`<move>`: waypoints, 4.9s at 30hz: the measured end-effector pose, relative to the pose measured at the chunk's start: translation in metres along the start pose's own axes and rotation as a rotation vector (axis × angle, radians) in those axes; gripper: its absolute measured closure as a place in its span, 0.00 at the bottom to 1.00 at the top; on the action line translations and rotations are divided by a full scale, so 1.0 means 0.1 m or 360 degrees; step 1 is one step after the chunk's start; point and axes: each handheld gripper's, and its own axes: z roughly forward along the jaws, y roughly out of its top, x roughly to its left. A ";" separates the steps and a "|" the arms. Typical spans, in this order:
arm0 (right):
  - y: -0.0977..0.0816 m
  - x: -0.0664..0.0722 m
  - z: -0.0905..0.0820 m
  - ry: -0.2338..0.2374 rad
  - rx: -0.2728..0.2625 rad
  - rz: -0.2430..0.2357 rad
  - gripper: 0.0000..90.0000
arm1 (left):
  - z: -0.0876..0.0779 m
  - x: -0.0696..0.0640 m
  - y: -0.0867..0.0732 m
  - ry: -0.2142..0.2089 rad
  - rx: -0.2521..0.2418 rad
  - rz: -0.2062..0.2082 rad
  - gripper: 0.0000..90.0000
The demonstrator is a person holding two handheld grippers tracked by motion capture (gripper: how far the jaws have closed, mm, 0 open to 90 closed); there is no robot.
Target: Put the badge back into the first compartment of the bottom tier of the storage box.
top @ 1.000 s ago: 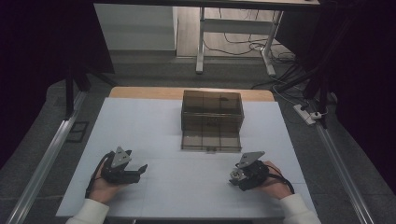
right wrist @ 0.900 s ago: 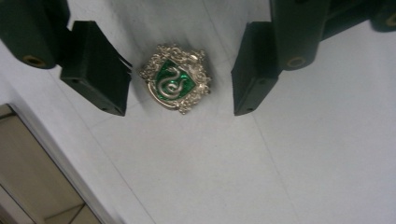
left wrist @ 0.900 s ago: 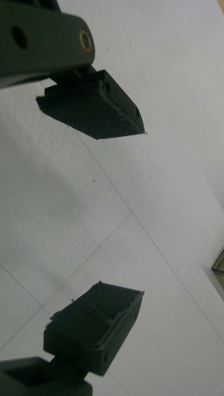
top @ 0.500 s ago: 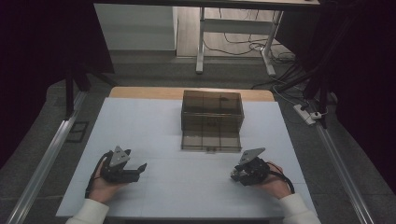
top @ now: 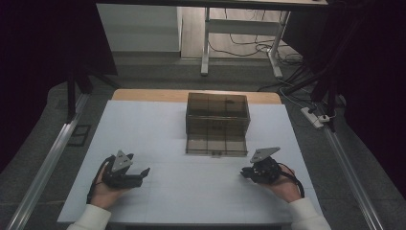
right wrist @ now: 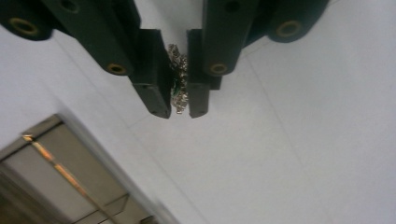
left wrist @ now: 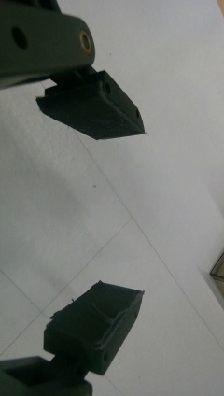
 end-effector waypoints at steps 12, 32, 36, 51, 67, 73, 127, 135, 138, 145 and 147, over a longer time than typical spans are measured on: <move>0.02 -0.03 -0.03 -0.0019 0.0011 0.0040 0.93 | 0.01 0.01 0.00 0.0010 0.0009 0.0005 0.21; 0.02 -0.11 -0.12 -0.0040 -0.0106 0.0070 0.93 | 0.00 0.06 -0.04 0.0027 0.0007 -0.0025 0.21; 0.03 -0.10 -0.13 -0.0038 -0.0140 0.0068 0.93 | 0.01 0.07 -0.03 0.0011 0.0002 -0.0046 0.21; 0.07 -0.09 -0.21 -0.0073 -0.0308 0.0081 0.93 | 0.03 0.07 -0.02 -0.0016 -0.0008 -0.0042 0.21; 0.18 -0.10 -0.19 -0.0110 -0.0349 0.0036 0.93 | -0.04 0.06 -0.07 0.0032 -0.0024 -0.0060 0.21; 0.19 -0.05 -0.15 -0.0126 -0.0330 -0.0005 0.93 | -0.05 0.03 -0.06 0.0031 -0.0042 -0.0032 0.21; 0.90 -0.05 0.30 -0.0106 -0.0532 -0.0009 0.93 | 0.00 0.06 -0.08 0.0019 0.0011 -0.0045 0.21; 1.05 -0.05 0.37 -0.0105 -0.0530 -0.0017 0.93 | 0.00 0.05 -0.07 0.0010 0.0024 -0.0032 0.21; 1.09 -0.06 0.41 -0.0097 -0.0538 -0.0008 0.93 | 0.01 0.05 -0.07 0.0011 0.0024 -0.0030 0.21; 1.18 -0.09 0.49 -0.0091 -0.0533 -0.0002 0.93 | 0.01 0.04 -0.07 0.0010 0.0030 -0.0026 0.21; 1.20 -0.10 0.52 -0.0090 -0.0519 -0.0003 0.93 | 0.02 0.04 -0.07 0.0010 0.0031 -0.0027 0.21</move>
